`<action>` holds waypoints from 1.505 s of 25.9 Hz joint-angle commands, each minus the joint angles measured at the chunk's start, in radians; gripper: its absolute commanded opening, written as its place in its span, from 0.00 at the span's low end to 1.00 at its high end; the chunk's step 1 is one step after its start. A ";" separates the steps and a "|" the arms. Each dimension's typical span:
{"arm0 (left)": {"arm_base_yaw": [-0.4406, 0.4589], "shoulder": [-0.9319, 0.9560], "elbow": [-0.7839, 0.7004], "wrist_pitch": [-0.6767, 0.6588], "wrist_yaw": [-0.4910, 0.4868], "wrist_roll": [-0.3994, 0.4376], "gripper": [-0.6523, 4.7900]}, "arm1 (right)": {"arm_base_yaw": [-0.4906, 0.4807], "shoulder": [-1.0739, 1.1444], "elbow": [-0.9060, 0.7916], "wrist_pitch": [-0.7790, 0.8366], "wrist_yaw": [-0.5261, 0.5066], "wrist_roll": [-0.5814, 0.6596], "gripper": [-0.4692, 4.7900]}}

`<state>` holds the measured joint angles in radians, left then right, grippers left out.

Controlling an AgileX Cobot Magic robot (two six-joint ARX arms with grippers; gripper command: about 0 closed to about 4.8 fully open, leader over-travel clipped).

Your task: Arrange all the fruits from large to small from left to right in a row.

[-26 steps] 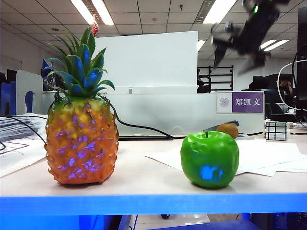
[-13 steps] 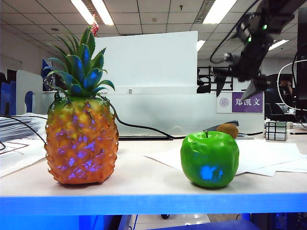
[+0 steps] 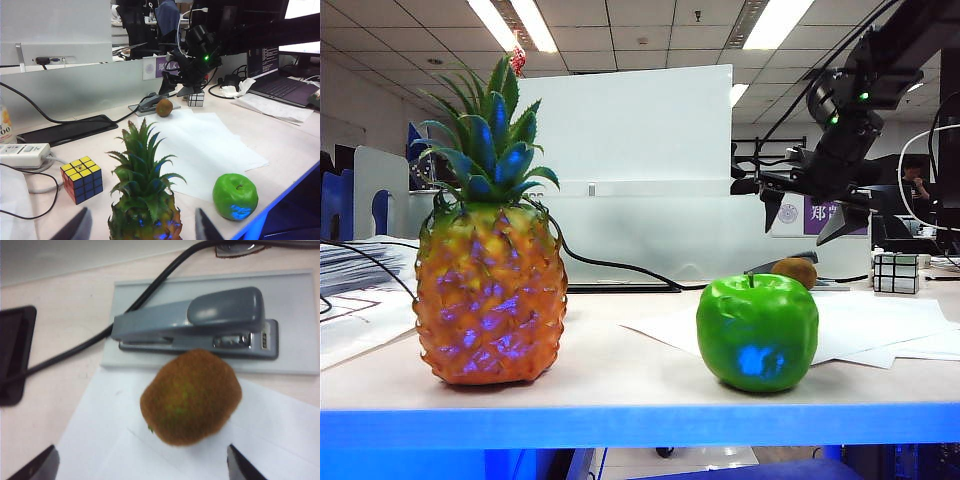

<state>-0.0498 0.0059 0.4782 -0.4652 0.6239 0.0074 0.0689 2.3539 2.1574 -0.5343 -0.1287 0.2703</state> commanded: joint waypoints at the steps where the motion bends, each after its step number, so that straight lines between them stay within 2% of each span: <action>1: 0.000 0.001 0.001 0.010 -0.002 0.000 0.62 | 0.008 0.013 0.006 0.068 -0.001 0.046 0.91; 11: 0.000 0.000 0.001 0.010 -0.002 0.000 0.62 | 0.027 0.057 0.006 0.113 0.039 0.048 0.90; 19: 0.000 0.000 0.001 0.010 0.000 0.000 0.62 | 0.026 0.063 0.006 0.116 0.111 0.048 0.90; 34: 0.000 0.000 0.001 0.009 0.000 0.000 0.62 | 0.026 0.097 0.003 0.131 0.131 0.101 0.90; 39: 0.000 0.000 0.001 0.009 0.000 0.000 0.62 | 0.026 0.109 0.003 0.136 0.131 0.103 0.83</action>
<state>-0.0498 0.0055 0.4774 -0.4675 0.6243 0.0074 0.0933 2.4626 2.1567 -0.4168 -0.0006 0.3691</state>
